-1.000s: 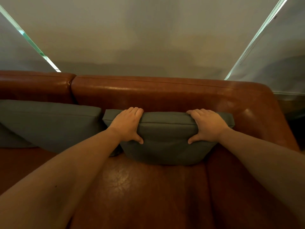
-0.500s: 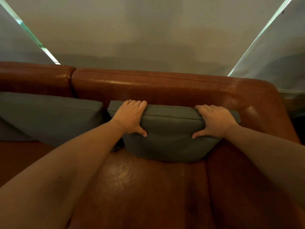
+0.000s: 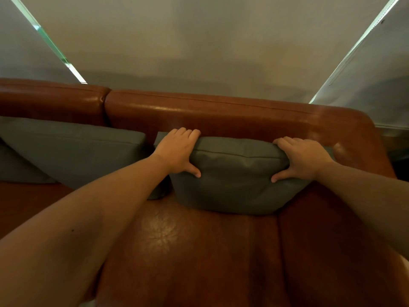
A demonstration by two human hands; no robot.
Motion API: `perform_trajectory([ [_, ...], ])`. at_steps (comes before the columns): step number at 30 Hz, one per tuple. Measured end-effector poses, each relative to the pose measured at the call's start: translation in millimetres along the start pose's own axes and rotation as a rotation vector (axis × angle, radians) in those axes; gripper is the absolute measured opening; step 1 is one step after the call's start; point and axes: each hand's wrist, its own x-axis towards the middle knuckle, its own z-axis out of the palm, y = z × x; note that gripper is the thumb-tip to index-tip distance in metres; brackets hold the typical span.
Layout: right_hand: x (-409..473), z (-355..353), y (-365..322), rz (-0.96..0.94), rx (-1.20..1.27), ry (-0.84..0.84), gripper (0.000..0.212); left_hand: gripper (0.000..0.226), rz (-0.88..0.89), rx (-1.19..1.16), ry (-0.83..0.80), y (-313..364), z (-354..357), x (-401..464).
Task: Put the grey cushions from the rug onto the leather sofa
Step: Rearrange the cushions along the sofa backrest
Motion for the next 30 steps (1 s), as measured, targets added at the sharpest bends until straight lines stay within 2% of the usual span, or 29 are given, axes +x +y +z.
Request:
perform_trajectory([
  [4,-12.0,18.6,-12.1,0.007,-0.021,0.009,0.114,0.116,-0.003,0.030,0.006,7.3,16.5,-13.2],
  [10,-13.0,7.6,-11.8,-0.012,-0.032,0.075,0.097,0.101,0.022,0.029,0.101,5.5,6.0,-11.1],
  [13,-19.2,10.0,-13.0,0.014,-0.023,0.083,0.098,0.099,0.050,0.022,0.111,5.3,4.0,-11.0],
  [19,-12.6,16.2,-13.4,0.031,-0.024,0.022,0.115,0.109,0.037,0.001,0.010,-0.2,12.3,-16.1],
  [30,-16.1,9.4,-6.5,-0.003,0.032,-0.077,0.121,0.126,0.026,-0.068,-0.130,-9.7,-8.5,-26.5],
])
